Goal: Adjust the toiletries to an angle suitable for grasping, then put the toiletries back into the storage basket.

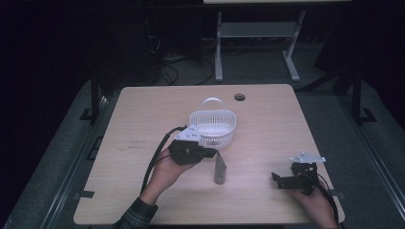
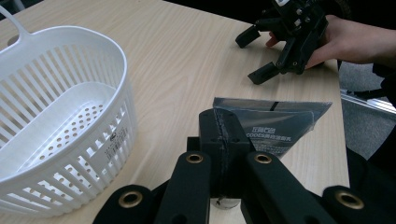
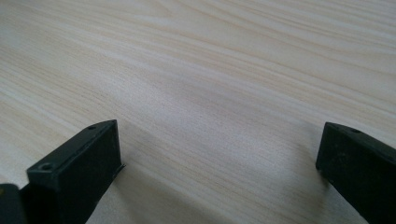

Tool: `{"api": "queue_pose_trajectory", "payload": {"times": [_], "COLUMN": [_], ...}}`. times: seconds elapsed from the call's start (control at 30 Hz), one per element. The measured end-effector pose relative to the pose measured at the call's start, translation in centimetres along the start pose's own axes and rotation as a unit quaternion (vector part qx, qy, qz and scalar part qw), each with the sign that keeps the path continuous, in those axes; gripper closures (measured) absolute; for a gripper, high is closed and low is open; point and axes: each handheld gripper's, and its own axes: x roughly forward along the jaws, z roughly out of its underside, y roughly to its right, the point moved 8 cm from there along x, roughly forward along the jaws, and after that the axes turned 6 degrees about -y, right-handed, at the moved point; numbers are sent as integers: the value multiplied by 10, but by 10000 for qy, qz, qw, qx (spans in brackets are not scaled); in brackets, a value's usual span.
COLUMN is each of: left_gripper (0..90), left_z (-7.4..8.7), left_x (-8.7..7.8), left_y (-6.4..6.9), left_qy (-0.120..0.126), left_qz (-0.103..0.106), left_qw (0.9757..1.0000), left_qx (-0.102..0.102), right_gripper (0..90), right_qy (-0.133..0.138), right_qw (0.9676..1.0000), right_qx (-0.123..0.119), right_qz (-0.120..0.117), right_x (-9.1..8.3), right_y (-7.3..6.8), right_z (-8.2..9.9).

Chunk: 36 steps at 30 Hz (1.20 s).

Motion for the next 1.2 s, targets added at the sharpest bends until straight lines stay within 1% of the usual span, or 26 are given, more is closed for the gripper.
{"api": "queue_pose_trajectory", "payload": {"times": [0.1, 0.2, 0.3, 0.37, 0.47, 0.53, 0.57, 0.6, 0.73, 0.8, 0.93, 0.97, 1.03, 1.17, 1.2], "left_gripper": [890, 808, 737, 680, 552, 455, 377, 377, 248, 204, 142, 142, 129, 127, 127], "left_z": [2, 5, 8, 8, 9, 10, 10, 10, 11, 12, 9, 8, 6, 2, 1], "left_x": [-2, -5, -8, -12, -16, -18, -19, -20, -19, -18, -17, -17, -17, -15, -14], "left_y": [1, 2, 3, 3, 5, 6, 7, 8, 10, 11, 13, 13, 14, 15, 16], "left_qy": [-32, -125, -154, -147, -151, -173, -180, -188, -303, -353, -384, -388, -390, -455, -468], "left_qz": [28, 16, 30, 18, 34, 42, 41, 55, 67, 61, 22, 27, 17, 35, 44], "left_qw": [10000, 9999, 9999, 9999, 9998, 9998, 9998, 9998, 9995, 9994, 9993, 9992, 9992, 9989, 9989], "left_qx": [-13, -21, -49, -76, -106, -91, -92, -81, -59, -22, -21, 4, -17, 58, 47], "right_gripper": [0, 0, 0, 0, 0, 0, 0, 0, 0, 0, 0, 0, 0, 0, 0], "right_qy": [-1, -1, -2, -3, -3, -4, -4, -4, -4, -7, -6, -4, -5, -6, -8], "right_qw": [10000, 10000, 10000, 10000, 10000, 10000, 10000, 10000, 10000, 10000, 10000, 10000, 10000, 10000, 10000], "right_qx": [7, 1, 7, 7, 8, 8, 6, 6, 8, 15, 16, 18, 17, 18, 22], "right_qz": [-3, -1, -3, -2, -2, -2, 4, 4, 7, 12, 13, 13, 13, 16, 15], "right_x": [0, 0, 0, 0, 0, 0, 0, 0, 0, 0, 0, 0, 0, 0, 0], "right_y": [0, 0, 0, 0, 0, 0, 0, 0, 0, 0, 0, 0, 0, 0, 0], "right_z": [0, 0, 0, 0, 0, 0, 0, 0, 0, 0, 0, 0, 0, 0, 0]}}
